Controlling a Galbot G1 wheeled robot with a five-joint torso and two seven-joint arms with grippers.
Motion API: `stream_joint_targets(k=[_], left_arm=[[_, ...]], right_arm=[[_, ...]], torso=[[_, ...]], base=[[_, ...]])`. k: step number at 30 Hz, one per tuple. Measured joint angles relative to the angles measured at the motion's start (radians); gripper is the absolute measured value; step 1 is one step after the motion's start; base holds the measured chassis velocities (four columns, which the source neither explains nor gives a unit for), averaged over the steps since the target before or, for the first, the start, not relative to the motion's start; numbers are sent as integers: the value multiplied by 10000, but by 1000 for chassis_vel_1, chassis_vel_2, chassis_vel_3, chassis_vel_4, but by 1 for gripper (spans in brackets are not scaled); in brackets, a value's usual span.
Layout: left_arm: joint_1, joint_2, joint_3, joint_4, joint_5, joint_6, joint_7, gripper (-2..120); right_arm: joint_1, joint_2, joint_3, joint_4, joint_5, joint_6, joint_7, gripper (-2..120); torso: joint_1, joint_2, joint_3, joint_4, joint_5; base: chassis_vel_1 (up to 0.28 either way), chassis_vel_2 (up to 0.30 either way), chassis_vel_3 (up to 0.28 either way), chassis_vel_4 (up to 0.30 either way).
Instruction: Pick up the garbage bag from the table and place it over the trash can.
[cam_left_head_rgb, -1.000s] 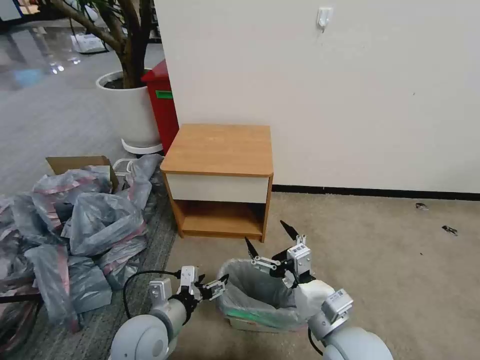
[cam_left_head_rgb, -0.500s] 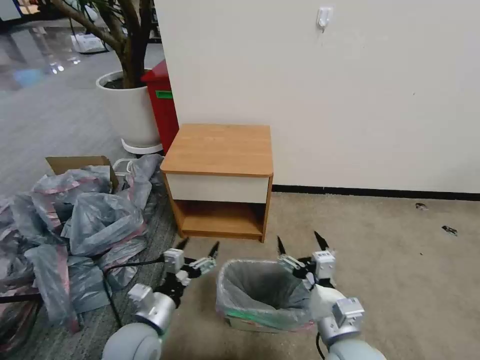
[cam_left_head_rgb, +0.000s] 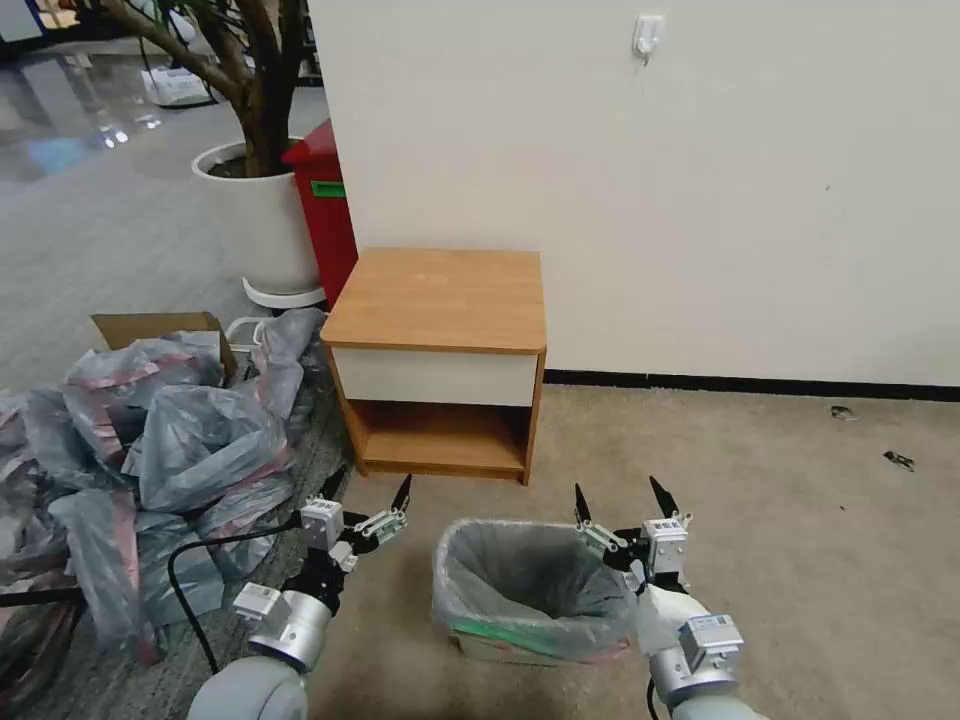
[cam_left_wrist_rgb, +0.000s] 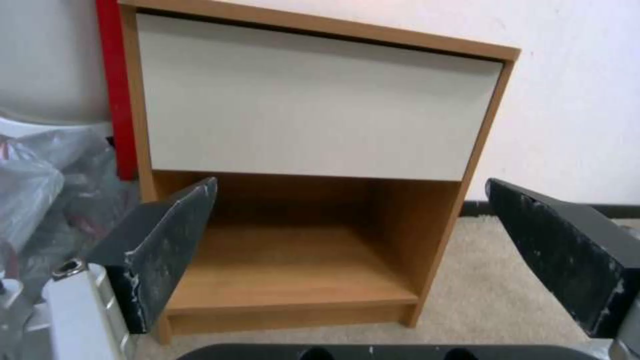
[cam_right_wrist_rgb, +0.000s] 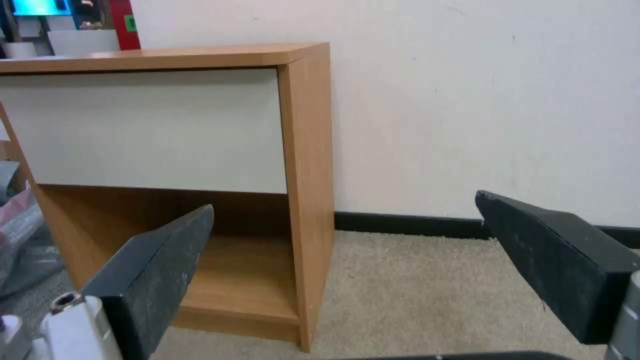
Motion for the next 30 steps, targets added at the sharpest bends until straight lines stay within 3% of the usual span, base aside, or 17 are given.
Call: stream_joint_targets(k=[30], left_arm=[[-6,-6,14,0,-43,80,-22,100]], right_arm=[[12,-8,-18,20,5,-26,-28,100]], torso=[[0,0,0,0,0]], base=[[0,0,0,0]])
